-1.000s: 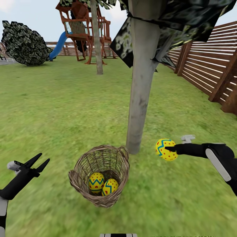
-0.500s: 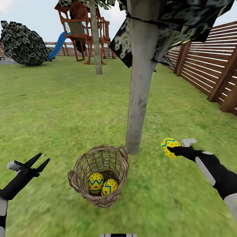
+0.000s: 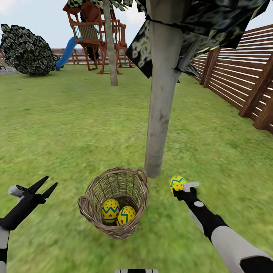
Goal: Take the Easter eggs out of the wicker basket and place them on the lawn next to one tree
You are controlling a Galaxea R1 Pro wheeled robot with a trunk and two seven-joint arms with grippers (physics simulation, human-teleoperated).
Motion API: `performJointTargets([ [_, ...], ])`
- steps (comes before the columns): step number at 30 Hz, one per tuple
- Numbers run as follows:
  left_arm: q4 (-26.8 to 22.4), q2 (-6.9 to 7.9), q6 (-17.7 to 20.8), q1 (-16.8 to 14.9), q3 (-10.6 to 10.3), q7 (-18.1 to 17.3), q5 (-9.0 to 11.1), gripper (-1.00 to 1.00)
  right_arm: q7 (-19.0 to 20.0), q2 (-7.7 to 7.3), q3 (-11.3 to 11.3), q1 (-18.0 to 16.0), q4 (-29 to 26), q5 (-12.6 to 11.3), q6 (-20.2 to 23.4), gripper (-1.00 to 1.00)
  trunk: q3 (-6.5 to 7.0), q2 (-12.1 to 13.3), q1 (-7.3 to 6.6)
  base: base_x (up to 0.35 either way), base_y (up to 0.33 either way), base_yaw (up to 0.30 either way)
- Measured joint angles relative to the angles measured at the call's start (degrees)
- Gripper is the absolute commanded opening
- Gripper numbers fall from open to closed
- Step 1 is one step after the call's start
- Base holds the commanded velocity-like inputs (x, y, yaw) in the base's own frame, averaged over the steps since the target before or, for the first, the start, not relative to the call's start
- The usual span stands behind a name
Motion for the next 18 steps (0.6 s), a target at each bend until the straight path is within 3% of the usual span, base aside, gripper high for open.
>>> performJointTargets([
  [2,-0.1,0.02,0.0,0.0,0.0,-0.3,0.0,1.00,-0.5,1.88,0.0,-5.5,9.6,0.8,0.3,-1.00,-0.21,0.0,0.03,0.000,0.000,0.000],
  [4,-0.2,0.00,0.0,0.0,-0.2,-0.6,0.0,1.00,-0.5,2.24,0.0,-8.1,13.8,1.1,0.3,-1.00,-0.66,0.0,0.08,0.000,0.000,0.000],
  [5,-0.2,-0.02,-0.1,0.0,-0.4,-0.6,0.0,1.00,-0.5,2.67,0.0,-8.4,14.2,1.1,0.6,-1.00,-0.88,-0.1,0.10,0.000,0.000,0.000],
  [7,-2.2,0.08,0.3,0.0,-0.4,-1.4,0.0,1.00,-2.1,4.97,0.0,-9.6,14.5,1.2,5.1,-1.00,-1.32,-0.1,0.15,0.000,0.000,0.000],
  [9,-2.5,1.92,1.3,-0.1,-0.2,-1.5,0.1,1.00,-2.4,5.66,0.0,-10.4,14.7,1.2,5.8,-1.00,-1.76,-0.1,0.21,0.000,0.000,0.000],
  [12,-2.7,2.90,3.4,0.0,-0.1,-1.5,2.8,1.00,-2.9,7.71,0.1,-12.0,15.1,2.5,6.2,-1.00,-2.43,-0.1,0.28,0.000,0.000,0.000],
  [15,-2.7,2.67,3.6,0.0,-0.6,-1.6,3.3,1.00,-7.3,8.25,0.0,-14.2,15.4,3.4,10.7,-1.00,-3.09,-0.2,0.36,0.000,0.000,0.000],
  [18,-3.0,2.16,3.6,0.0,-1.0,-1.6,3.3,1.00,-7.8,8.29,-0.1,-15.4,15.5,3.4,11.6,-1.00,-3.76,-0.2,0.44,0.000,0.000,0.000],
])
